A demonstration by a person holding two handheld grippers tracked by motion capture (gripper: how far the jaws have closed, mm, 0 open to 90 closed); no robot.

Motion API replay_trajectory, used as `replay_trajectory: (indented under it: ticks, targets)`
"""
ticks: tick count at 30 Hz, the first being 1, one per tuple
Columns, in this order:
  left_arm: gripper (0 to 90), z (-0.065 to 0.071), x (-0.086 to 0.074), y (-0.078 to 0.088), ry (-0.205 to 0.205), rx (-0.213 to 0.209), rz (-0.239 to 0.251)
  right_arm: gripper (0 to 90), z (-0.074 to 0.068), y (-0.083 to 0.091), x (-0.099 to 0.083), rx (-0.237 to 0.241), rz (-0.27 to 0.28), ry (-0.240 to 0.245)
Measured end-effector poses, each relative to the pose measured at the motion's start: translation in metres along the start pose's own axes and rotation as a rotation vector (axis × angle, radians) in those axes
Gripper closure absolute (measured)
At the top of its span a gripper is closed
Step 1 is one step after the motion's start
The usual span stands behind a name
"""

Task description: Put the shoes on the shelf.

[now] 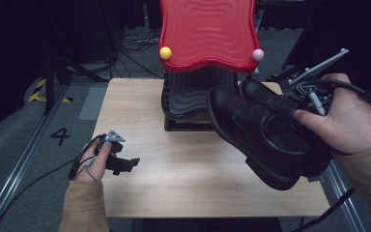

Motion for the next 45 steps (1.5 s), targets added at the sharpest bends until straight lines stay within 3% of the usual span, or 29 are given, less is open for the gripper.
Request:
replay_trajectory:
  ticks: [14,21,32,34,45]
  targets:
    - [19.7,-0.001,-0.002,0.004,0.005,0.005,0.002,82.6,-0.015,0.032,0.020,0.004,0.020,0.024]
    - [19.6,-0.001,-0.004,0.007,0.010,0.005,0.005,82.6,-0.025,0.040,0.036,0.012,0.031,0.038]
    - [19.2,-0.004,-0.008,0.017,0.015,0.017,0.019,82.7,-0.033,0.038,0.096,-0.028,0.099,0.023]
    - [19.2,-0.004,-0.009,0.019,0.020,0.017,0.017,82.7,-0.033,0.037,0.100,-0.030,0.105,0.025]
    - [18.9,-0.006,-0.017,0.029,0.034,0.041,0.029,82.7,-0.038,0.024,0.162,-0.115,0.140,-0.005]
Point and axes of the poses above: each handheld gripper's, and its own axes: y roughly backward along the jaws, x roughly out of its top, z roughly to its right, the point moved 9 cm from there along -y, roughly forward along the jaws, and after that the axes turned 15 degrees about z, right-handed, at the moved point
